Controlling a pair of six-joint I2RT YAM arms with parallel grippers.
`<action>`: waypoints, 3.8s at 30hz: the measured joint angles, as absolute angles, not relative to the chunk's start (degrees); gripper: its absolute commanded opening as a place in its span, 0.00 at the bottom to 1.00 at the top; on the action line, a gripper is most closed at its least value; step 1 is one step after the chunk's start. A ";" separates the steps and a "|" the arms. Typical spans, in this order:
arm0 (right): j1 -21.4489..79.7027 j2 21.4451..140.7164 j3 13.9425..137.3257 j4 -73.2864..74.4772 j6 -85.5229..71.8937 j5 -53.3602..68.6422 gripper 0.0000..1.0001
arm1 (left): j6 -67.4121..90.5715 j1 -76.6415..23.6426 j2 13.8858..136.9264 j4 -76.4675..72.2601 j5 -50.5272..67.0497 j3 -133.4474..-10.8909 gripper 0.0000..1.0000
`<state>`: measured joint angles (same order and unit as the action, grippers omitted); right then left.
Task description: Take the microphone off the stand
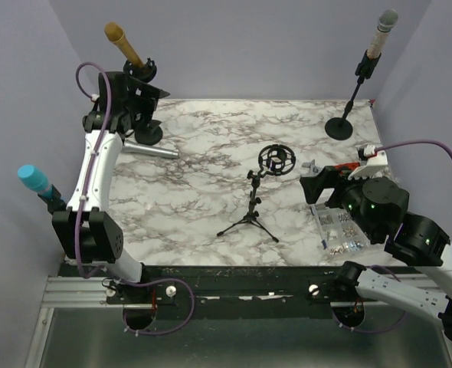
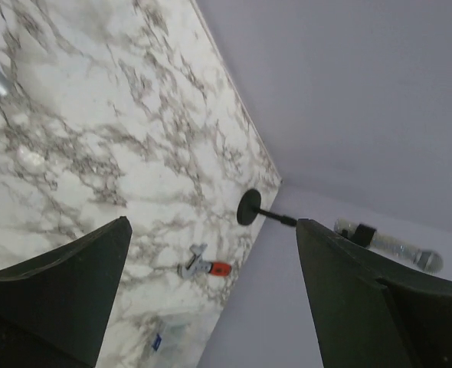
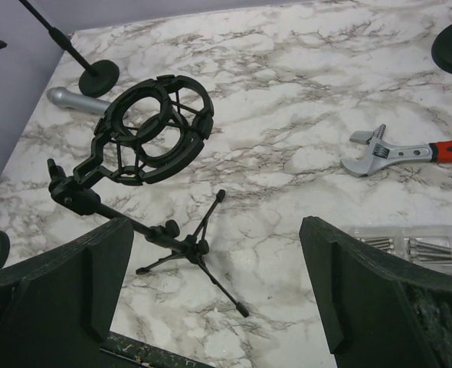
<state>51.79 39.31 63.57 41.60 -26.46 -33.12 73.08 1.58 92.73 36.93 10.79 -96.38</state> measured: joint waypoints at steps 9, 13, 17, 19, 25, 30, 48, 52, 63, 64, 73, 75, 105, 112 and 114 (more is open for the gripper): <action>51.79 39.51 62.70 39.83 -25.91 -32.88 0.99 | 70.85 -5.89 71.72 21.87 18.48 -71.53 0.91; 51.79 39.59 62.67 39.46 -25.89 -32.80 1.00 | 59.99 -9.26 69.73 15.42 25.30 -70.83 0.92; 51.79 39.72 62.74 39.03 -25.87 -32.64 1.00 | 46.11 -14.20 64.79 9.87 30.76 -69.73 0.93; 51.79 39.81 62.94 38.96 -25.87 -32.40 1.00 | 40.82 -16.47 61.49 7.51 33.06 -67.94 0.93; 51.79 40.88 64.86 38.13 -25.69 -31.03 1.00 | 23.94 -27.22 59.46 9.04 36.93 -68.64 0.85; 51.79 42.00 64.64 35.18 -28.05 -27.00 0.99 | 16.93 -33.98 62.89 13.61 36.45 -68.99 0.85; 50.04 39.51 31.73 12.03 -43.38 -13.02 0.98 | 16.60 -38.04 68.53 15.94 36.42 -68.99 0.92; 42.17 41.39 29.98 5.80 -45.23 -5.15 0.98 | 16.60 -38.44 67.94 15.97 36.40 -68.99 0.92; 21.50 53.91 25.12 -9.30 -52.47 27.88 0.74 | 16.64 -38.76 66.54 15.90 35.57 -68.99 0.92; 21.34 54.85 25.12 -10.02 -53.67 29.34 0.74 | 16.71 -38.83 66.54 15.92 35.55 -68.99 0.92; 20.88 61.14 25.15 -9.78 -69.32 30.85 0.62 | 17.19 -39.27 66.54 15.79 35.55 -68.97 0.92; 20.88 61.17 25.26 -7.99 -72.18 29.50 0.59 | 17.19 -39.40 66.54 15.73 35.55 -68.99 0.92; 33.54 63.53 36.51 10.33 -89.82 11.88 0.52 | 18.22 -39.51 64.88 16.01 29.21 -68.97 0.92; 35.92 64.05 37.82 11.81 -91.29 8.62 0.46 | 18.28 -39.51 64.88 16.01 28.99 -68.97 0.92; 36.51 64.07 38.33 12.21 -91.64 7.73 0.46 | 18.28 -39.51 64.88 16.01 28.97 -68.97 0.92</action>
<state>36.51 64.07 38.33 12.21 -91.64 7.73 18.28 -39.51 64.88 16.01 28.97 -68.97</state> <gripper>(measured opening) 0.465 0.914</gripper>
